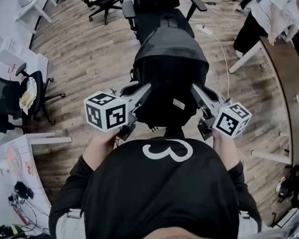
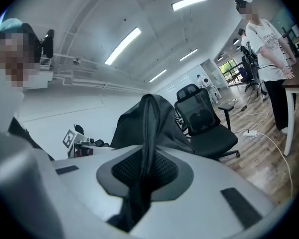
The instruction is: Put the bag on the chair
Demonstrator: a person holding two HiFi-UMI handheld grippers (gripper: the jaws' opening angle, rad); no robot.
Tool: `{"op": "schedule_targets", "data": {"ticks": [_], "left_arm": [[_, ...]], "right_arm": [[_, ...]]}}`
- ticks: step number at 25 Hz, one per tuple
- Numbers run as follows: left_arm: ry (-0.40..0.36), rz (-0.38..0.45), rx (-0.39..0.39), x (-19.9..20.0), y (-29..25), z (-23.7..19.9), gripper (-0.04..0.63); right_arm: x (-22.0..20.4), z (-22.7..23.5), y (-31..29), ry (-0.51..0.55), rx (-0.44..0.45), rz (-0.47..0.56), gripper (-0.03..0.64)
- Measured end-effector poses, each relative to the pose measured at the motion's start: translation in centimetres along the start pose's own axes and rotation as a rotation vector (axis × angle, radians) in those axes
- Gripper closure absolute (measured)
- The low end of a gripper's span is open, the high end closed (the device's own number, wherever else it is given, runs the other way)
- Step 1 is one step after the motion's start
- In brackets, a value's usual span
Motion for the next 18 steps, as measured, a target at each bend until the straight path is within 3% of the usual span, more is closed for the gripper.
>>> {"op": "schedule_targets", "data": {"ticks": [18], "left_arm": [[0.057,-0.002,0.044,1.2,-3.3,-4.2,0.549]], "right_arm": [[-0.3,4.3,-4.4,-0.05,0.023,-0.049,0.558]]}}
Point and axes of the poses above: the fingertips, and each gripper's own axes: y backward along the fingers, z to its right, x out of its top, the point moved 4 cm from there along y, backward along the fingers, and after that the axes turned 8 degrees about y, right-handed, at the moved point
